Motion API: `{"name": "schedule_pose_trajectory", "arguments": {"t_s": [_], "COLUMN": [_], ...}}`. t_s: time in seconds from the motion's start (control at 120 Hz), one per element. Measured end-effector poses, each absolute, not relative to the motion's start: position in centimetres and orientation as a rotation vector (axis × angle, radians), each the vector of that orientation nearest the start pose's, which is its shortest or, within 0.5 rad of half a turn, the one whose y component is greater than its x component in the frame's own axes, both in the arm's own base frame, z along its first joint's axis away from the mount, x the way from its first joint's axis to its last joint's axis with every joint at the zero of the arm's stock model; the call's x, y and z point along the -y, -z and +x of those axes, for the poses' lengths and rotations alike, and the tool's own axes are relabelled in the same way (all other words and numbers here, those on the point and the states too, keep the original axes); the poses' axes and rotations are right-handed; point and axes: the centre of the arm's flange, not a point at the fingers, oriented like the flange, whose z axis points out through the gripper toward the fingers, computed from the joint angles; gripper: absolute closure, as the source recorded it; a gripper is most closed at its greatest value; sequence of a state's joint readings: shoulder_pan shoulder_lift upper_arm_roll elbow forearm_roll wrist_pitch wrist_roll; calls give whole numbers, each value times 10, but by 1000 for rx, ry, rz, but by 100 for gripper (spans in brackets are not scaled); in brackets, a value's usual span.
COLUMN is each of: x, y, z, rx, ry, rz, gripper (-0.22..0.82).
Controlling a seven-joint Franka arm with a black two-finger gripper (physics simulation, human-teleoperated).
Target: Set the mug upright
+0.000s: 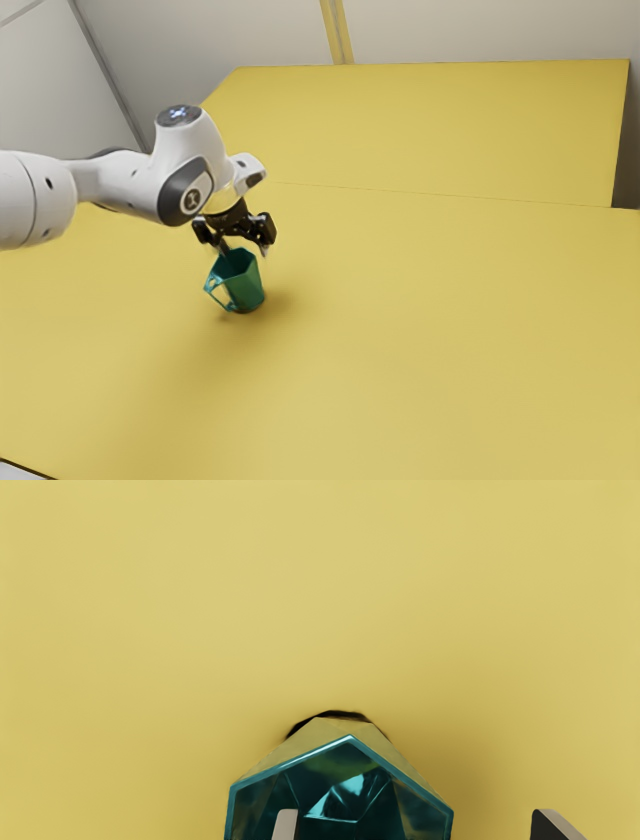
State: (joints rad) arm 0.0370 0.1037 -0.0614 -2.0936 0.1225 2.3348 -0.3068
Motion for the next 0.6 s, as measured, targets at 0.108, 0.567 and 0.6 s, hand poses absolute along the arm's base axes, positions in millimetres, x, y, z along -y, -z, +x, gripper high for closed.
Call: {"name": "schedule_pose_trajectory", "arguments": {"t_s": [0.108, 0.567, 0.6], "x": [11, 10, 11], "y": [-412, -518, -526], "z": [581, 581, 580], "rx": [316, 340, 340], "ry": [295, 237, 226], "rz": [-3051, -3018, -3015], "gripper": [7, 1, 1]}}
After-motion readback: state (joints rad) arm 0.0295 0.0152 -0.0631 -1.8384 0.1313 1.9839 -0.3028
